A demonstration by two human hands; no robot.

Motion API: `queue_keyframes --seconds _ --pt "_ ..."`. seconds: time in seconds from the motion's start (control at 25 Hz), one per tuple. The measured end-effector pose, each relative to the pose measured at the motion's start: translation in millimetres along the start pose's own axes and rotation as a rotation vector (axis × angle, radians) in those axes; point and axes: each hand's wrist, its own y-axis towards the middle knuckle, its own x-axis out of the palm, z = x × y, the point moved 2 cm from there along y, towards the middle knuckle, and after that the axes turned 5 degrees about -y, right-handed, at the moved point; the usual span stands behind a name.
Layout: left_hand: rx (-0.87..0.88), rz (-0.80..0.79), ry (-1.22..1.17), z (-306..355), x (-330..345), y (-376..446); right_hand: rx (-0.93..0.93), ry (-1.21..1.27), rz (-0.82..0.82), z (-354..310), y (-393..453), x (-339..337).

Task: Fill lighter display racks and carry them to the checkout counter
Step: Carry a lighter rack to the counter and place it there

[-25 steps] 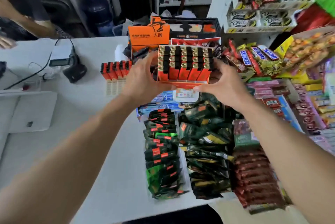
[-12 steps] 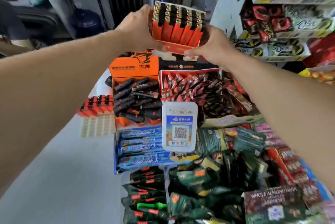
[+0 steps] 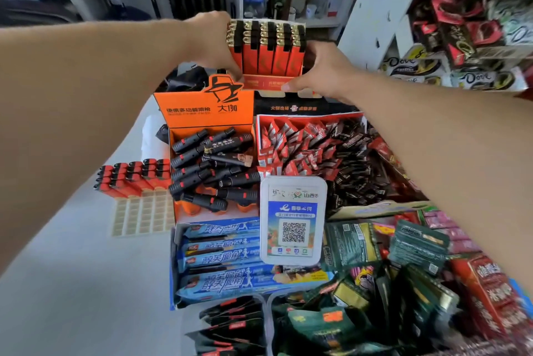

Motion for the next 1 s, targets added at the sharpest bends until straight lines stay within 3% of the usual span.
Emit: queue_keyframes --seconds 0.56,1.0 --pt "0.046 -0.093 0.140 -14.1 -0.6 -9.8 -0.070 -0.172 -0.091 -1.0 -3.9 9.8" --pt "0.058 0.027 0.062 -15.9 -1.3 -21.5 0.020 -0.328 -0.042 -7.4 0.0 15.6"
